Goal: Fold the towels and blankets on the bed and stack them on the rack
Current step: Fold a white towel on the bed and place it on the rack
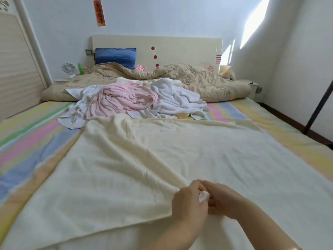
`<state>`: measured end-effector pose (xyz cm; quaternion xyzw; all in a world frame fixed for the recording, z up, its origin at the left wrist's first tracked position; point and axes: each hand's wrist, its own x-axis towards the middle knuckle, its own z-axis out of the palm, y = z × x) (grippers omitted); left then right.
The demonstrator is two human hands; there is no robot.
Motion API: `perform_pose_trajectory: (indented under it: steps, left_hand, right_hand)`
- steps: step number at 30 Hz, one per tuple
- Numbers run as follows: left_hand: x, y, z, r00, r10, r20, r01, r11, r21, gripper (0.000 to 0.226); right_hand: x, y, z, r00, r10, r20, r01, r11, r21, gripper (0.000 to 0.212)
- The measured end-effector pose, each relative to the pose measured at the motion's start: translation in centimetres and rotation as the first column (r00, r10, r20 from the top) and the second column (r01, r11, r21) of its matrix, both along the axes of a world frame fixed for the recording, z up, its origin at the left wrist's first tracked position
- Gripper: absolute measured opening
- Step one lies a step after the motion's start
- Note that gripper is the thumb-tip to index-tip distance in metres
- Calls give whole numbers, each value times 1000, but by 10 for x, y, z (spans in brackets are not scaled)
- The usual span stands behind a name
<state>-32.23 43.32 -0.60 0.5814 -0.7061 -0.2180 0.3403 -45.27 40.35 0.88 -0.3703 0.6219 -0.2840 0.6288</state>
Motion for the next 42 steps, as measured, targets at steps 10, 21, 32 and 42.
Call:
perform_pose_trajectory:
  steps: [10,21,32,42]
  left_hand:
    - [32,25,-14,951,181,251,-152,979,-132,25]
    - [-41,48,-9,968,90,236,-38,976,-216,25]
    - [-274,73,24,881,-173,441,313,911,-268,32]
    - [-278,86,-39,851,-298,433,423,878,-227,46]
  right_hand:
    - [24,-34,-5,983,-20,-185,-36,954,-297,17]
    - [-59,-1,0,906,-165,-390,-109,798,-592,25]
    - [-312,64,22,742,-457,-491,57,772,-632,19]
    - [-358,101,-34,628,-323,-708,66,928,-365,25]
